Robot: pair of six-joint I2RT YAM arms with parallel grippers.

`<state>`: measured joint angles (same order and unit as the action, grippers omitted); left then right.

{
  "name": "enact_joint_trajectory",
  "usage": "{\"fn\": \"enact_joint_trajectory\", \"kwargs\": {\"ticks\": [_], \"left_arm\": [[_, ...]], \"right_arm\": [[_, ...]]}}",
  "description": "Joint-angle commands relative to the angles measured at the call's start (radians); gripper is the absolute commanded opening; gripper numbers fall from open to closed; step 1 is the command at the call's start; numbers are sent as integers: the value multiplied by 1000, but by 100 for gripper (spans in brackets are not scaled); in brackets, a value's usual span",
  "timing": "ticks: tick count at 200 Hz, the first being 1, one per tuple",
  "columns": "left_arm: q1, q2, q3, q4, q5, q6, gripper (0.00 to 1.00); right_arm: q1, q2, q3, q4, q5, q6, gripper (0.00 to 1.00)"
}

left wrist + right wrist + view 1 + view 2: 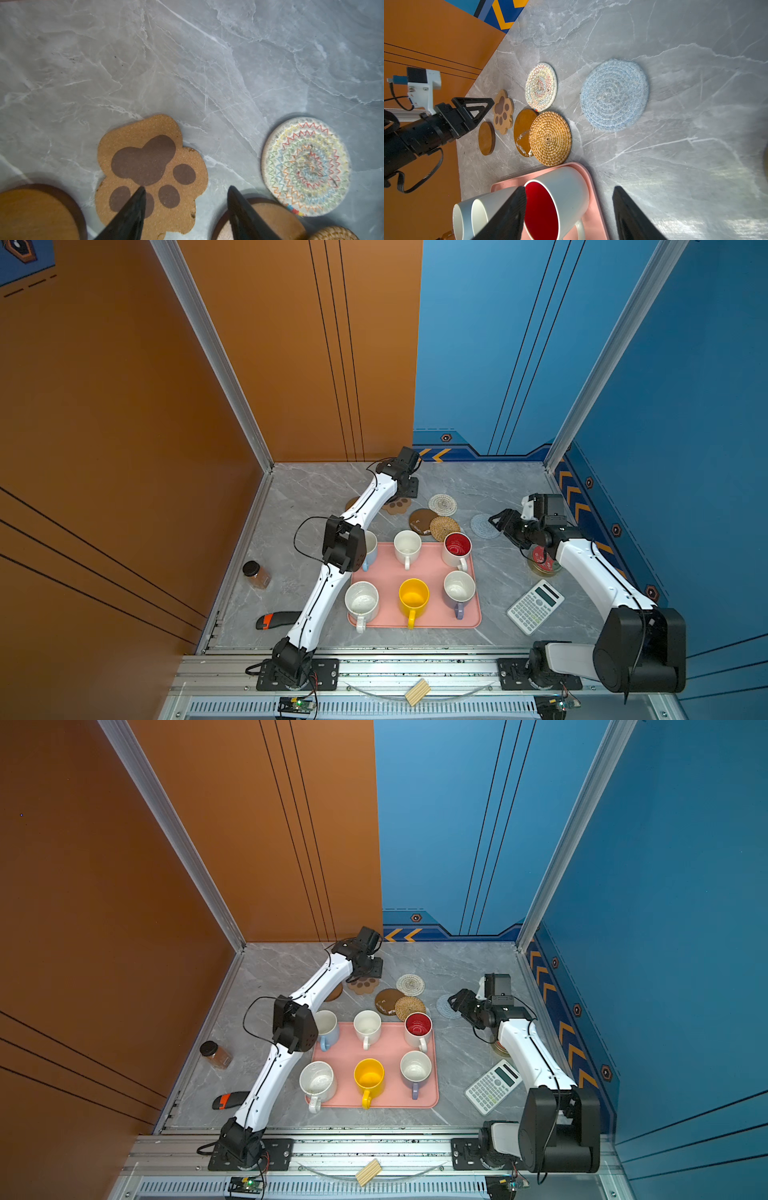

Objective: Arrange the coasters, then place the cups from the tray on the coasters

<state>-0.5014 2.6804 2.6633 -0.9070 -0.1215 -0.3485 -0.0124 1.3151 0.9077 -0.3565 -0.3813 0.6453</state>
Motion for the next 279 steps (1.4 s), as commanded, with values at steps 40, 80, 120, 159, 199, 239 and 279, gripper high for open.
{"fn": "enact_joint_trajectory", "kwargs": {"ticks": [40,80,120,159,199,239,279], "left_arm": [[-24,60,-6,31,-55,15,66],[-25,58,-57,29,-54,29,66],[-13,60,-87,11,-31,33,66],[-4,64,-97,-55,-44,43,66],[37,20,-183,-88,-24,28,64],[60,-53,-299,-87,9,35,63],[63,-87,-365,-86,29,43,61]], "right_arm": [[-5,7,-1,11,-8,0,65],[-4,28,2,19,-14,4,65],[-3,28,0,24,-14,7,65],[-1,26,-7,27,-14,11,65],[0,15,-10,27,-16,12,65],[0,-1,-16,29,-14,17,65],[5,-7,-19,30,-16,19,65]]}}
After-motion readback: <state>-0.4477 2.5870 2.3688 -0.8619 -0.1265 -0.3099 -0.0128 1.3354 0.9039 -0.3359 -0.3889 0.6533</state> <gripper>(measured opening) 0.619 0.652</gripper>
